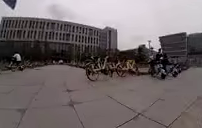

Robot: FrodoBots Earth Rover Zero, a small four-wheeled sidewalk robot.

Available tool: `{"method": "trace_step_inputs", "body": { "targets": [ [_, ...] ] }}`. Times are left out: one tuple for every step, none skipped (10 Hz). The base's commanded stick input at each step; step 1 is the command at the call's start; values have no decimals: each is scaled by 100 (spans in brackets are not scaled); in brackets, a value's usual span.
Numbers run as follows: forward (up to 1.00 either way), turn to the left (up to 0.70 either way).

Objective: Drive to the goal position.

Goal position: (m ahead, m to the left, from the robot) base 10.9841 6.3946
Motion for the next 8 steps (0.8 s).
{"method": "trace_step_inputs", "body": {
  "targets": [
    [60, 16],
    [60, 16],
    [60, 16],
    [60, 16],
    [60, 16],
    [60, 16],
    [60, 16],
    [60, 16]
  ]
}}
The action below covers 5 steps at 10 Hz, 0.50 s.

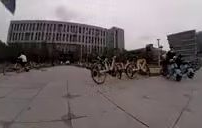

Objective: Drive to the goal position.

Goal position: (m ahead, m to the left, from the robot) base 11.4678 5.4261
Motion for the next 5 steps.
{"method": "trace_step_inputs", "body": {
  "targets": [
    [60, 16],
    [60, 15],
    [60, 13],
    [60, 15],
    [59, 18]
  ]
}}
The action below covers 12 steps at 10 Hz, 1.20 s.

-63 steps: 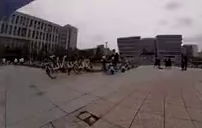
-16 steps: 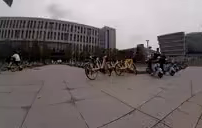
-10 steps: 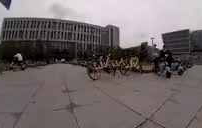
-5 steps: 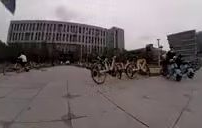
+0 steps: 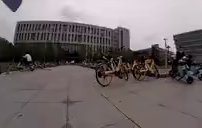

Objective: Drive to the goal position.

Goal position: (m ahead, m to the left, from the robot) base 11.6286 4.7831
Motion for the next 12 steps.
{"method": "trace_step_inputs", "body": {
  "targets": [
    [46, 51],
    [32, 82],
    [20, 58],
    [8, 44],
    [0, 60],
    [0, 60],
    [0, 60],
    [0, 60],
    [0, 60],
    [0, 60],
    [0, 60],
    [20, 9]
  ]
}}
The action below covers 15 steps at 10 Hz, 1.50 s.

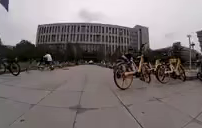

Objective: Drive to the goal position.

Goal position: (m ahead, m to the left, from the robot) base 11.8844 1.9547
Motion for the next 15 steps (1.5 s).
{"method": "trace_step_inputs", "body": {
  "targets": [
    [40, 1],
    [60, 1],
    [60, 1],
    [60, 1],
    [60, 1],
    [59, 1],
    [59, 1],
    [59, 1],
    [49, 1],
    [34, 1],
    [21, 1],
    [9, 0],
    [0, 0],
    [0, 0],
    [0, 0]
  ]
}}
